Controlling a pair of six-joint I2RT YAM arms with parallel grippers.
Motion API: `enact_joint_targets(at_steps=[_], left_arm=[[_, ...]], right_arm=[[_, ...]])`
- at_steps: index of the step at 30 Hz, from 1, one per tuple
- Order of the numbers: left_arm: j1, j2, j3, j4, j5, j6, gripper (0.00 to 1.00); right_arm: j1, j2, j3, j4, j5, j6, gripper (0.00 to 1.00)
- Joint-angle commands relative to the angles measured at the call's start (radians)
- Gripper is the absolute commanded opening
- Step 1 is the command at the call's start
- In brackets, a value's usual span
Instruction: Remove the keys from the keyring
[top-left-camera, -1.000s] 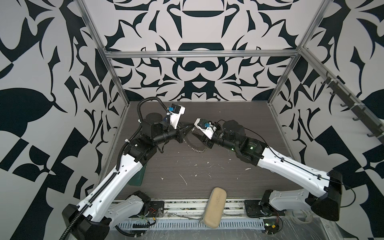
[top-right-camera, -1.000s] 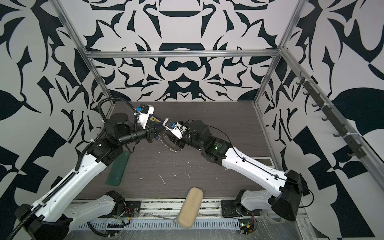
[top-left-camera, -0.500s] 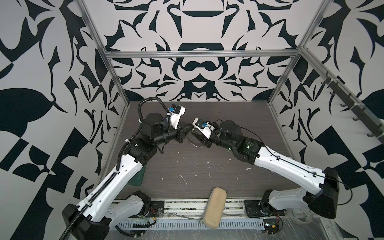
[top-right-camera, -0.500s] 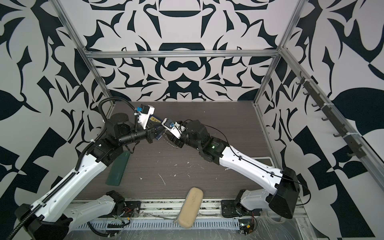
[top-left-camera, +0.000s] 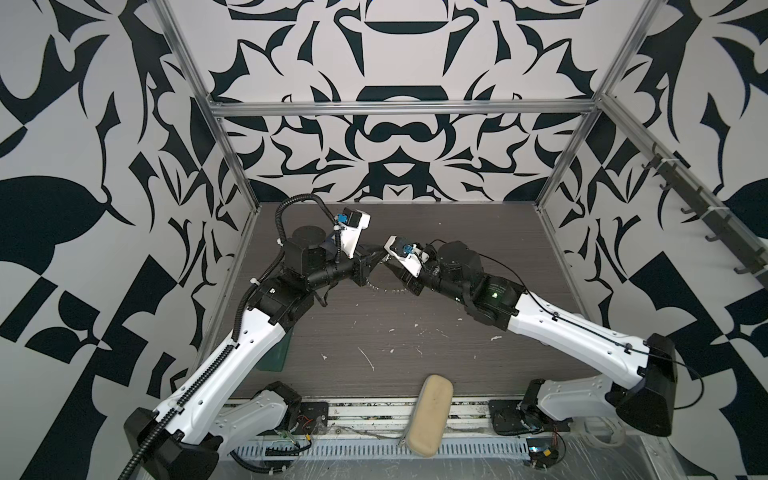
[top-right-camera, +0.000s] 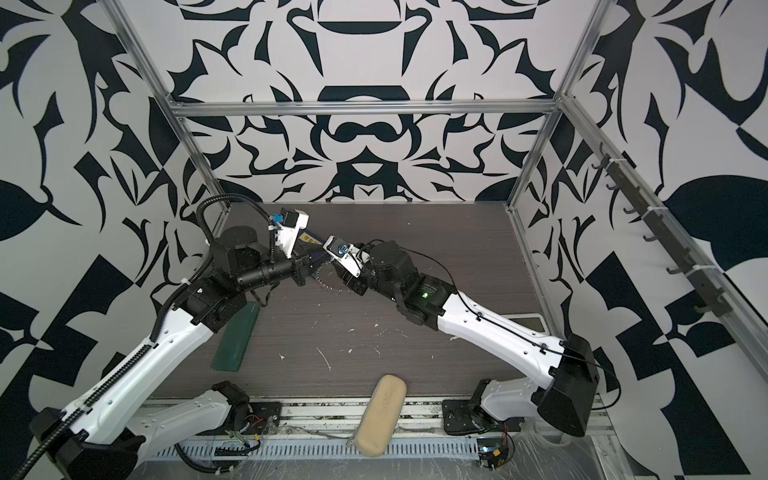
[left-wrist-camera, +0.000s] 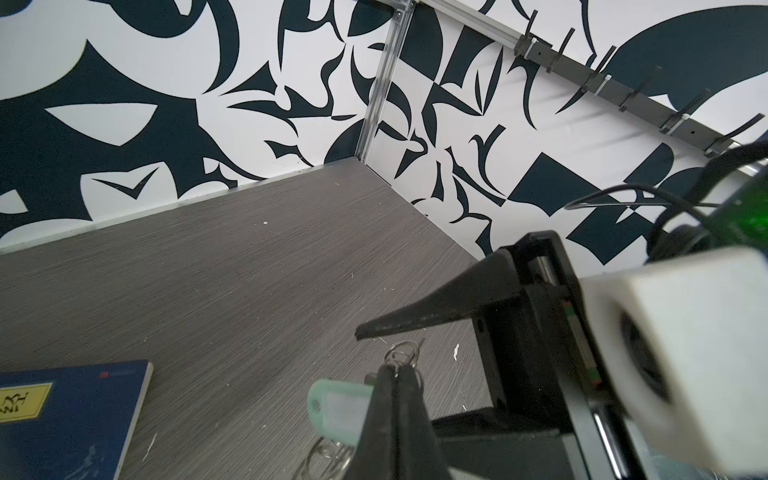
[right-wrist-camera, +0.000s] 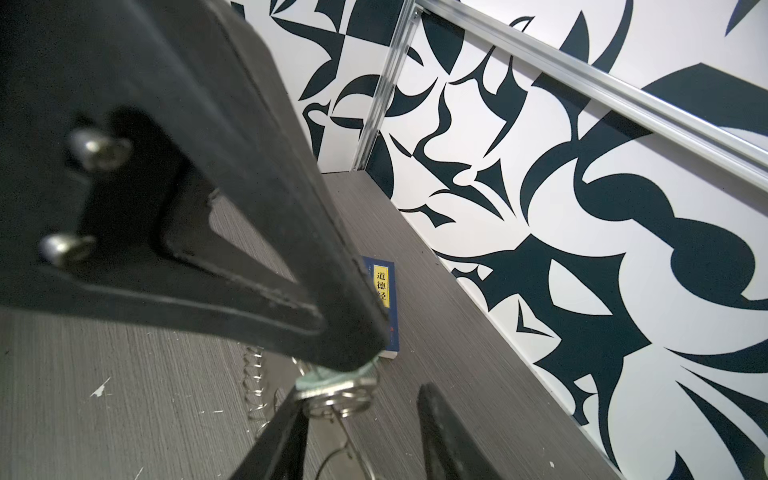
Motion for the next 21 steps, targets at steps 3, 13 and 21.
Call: enact_joint_targets(at_steps=[3, 13, 21], left_arm=[[-0.004, -0.014, 0.042, 0.018, 0.002, 0.005, 0.00], [-0.005, -0.006, 0.045, 0.018, 0.006, 0.006, 0.00], [-0.006, -0.009, 0.045, 0.019, 0.005, 0.006, 0.00]], right_arm=[[0.000, -0.045, 0.036, 0.024, 0.030, 0.005, 0.40], [0.001, -0.056, 0.041, 0.002, 0.032, 0.008, 0.35], [0.001, -0.044, 0.056, -0.011, 0.001, 0.003, 0.26]])
